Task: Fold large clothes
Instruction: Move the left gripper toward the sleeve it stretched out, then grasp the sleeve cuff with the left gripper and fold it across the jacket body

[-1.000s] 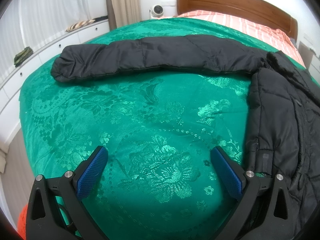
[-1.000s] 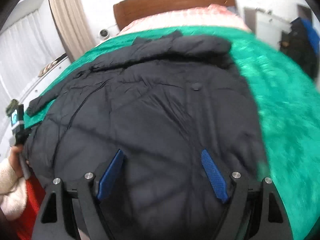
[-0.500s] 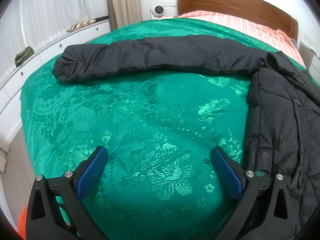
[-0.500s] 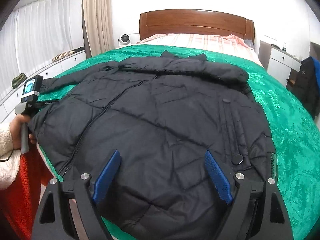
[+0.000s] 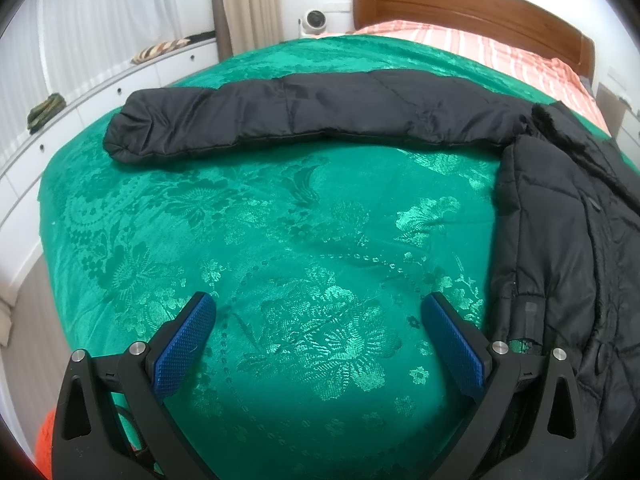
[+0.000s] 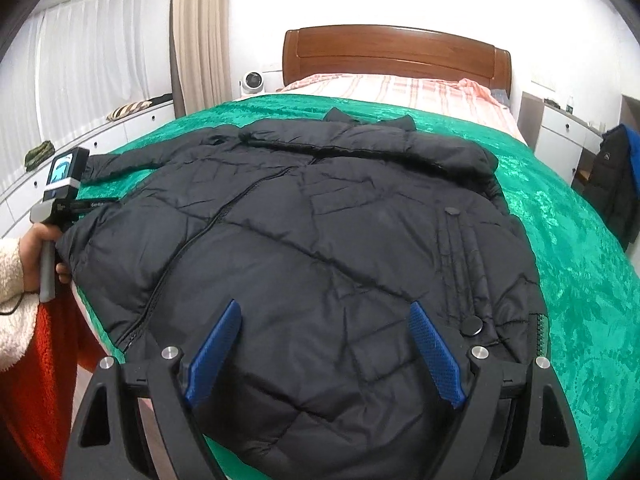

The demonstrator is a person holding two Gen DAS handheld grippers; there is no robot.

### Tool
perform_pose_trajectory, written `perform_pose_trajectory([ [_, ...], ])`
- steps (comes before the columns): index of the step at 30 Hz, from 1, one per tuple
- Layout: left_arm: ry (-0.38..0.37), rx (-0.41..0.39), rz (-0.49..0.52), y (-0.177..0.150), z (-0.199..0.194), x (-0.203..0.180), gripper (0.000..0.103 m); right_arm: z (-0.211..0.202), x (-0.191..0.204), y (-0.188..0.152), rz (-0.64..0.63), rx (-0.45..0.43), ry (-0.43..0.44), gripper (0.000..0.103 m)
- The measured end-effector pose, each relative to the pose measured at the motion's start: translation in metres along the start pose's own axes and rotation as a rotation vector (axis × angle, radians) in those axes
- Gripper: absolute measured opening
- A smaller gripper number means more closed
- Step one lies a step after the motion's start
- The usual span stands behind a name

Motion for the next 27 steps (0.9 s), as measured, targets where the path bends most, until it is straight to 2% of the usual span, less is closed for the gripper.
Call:
perform_pose_trajectory([
  [3,-0.003,0.019,0.007,0.002,0.0,0.0,0.103,0.001,0.004,0.0,-0.017,0.002,0.001,0.085],
  [7,-0.005,0.094,0.019,0.013,-0.006,-0.001,0.103,0.001,0.004,-0.002,-0.016,-0.001,0.008,0.085],
  [10,-0.061,0.09,-0.015,0.027,-0.02,0.003,0.103,-0.001,0.003,-0.001,-0.014,-0.014,0.006,0.085],
  [13,-0.186,0.085,-0.154,0.051,-0.03,0.021,0.103,-0.002,-0.001,-0.001,0.004,-0.022,0.007,0.085],
  [15,-0.263,0.117,-0.291,0.07,-0.021,0.043,0.103,-0.001,-0.002,-0.002,0.016,-0.016,0.007,0.085],
  [17,-0.286,0.16,-0.397,0.083,-0.002,0.061,0.103,0.0,-0.002,-0.002,0.015,-0.009,0.006,0.085],
  [18,-0.287,0.173,-0.441,0.089,0.008,0.07,0.103,0.0,-0.001,-0.002,0.011,-0.006,0.002,0.085],
  [21,-0.225,0.184,-0.559,0.105,0.044,0.102,0.103,-0.001,0.002,-0.001,-0.004,-0.005,-0.005,0.085],
  [25,-0.154,0.125,-0.706,0.129,0.074,0.141,0.102,0.002,0.008,-0.002,-0.021,0.005,-0.004,0.085],
  [26,-0.132,0.113,-0.718,0.134,0.077,0.145,0.099,0.003,0.008,-0.002,-0.023,0.008,-0.003,0.085],
  [27,-0.11,0.101,-0.729,0.139,0.08,0.148,0.092,0.004,0.008,-0.003,-0.022,0.011,-0.002,0.085],
])
Point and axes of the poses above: each gripper's, at about its wrist camera, not at the fingertips, and z roughly the way its jaws point, x to its left, y to its top, the point moved 1 cm from there along z, roughly the way its jaws point, and after that the axes turned 11 degrees about -z, right-handed, at the moved point
